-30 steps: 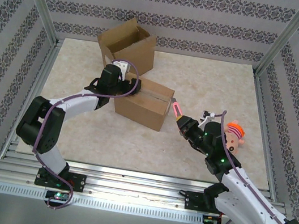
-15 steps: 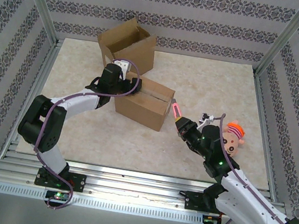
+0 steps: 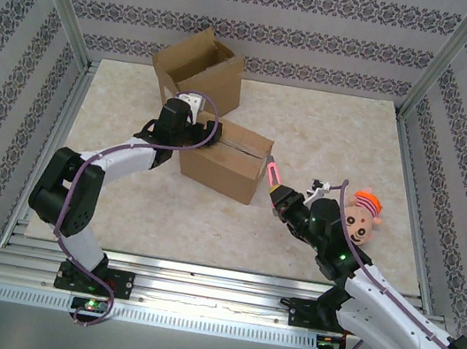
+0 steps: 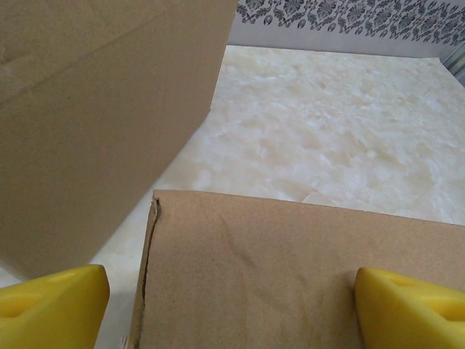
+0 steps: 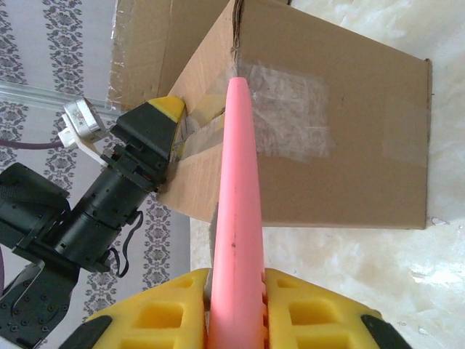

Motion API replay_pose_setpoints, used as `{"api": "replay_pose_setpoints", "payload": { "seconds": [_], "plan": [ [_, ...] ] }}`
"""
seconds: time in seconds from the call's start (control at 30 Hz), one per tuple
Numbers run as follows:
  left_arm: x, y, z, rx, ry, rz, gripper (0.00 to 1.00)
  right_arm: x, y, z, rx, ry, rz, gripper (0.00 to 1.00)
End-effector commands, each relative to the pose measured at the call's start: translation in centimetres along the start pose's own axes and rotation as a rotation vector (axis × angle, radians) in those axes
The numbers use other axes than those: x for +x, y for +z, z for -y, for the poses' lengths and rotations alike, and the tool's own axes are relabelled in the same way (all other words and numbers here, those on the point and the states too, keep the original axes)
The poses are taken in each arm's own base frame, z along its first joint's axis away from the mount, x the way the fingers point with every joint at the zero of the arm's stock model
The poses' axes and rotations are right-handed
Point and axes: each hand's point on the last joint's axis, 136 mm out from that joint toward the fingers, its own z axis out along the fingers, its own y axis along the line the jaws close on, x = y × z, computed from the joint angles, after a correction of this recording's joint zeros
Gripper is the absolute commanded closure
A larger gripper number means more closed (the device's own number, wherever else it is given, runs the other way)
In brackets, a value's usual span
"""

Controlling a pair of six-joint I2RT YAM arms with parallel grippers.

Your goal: Unpack the express box

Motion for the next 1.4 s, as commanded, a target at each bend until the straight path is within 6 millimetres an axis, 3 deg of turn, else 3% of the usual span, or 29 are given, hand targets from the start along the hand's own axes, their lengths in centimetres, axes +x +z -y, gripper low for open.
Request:
{"api": "replay_pose_setpoints", "payload": {
  "seconds": [0.0,0.67,1.37],
  "plan": [
    [18.9,-0.4,-5.5,-0.187,-0.058,-0.581,0.14,4.2,-0.2,0.3,-0.018,-0.001,-0.190,1.00],
    [19.1,-0.3,-5.4,-0.186,-0.060,-0.591,0.14,6.5,-0.4,0.0,-0.050,-0.010,-0.322,1.00],
    [19.2,-0.4,-5.5,-0.186,-0.062,-0.598,0.14,8.9,-1.2,-1.6,-0.129,-0.057,-0.439,1.00]
  ]
}}
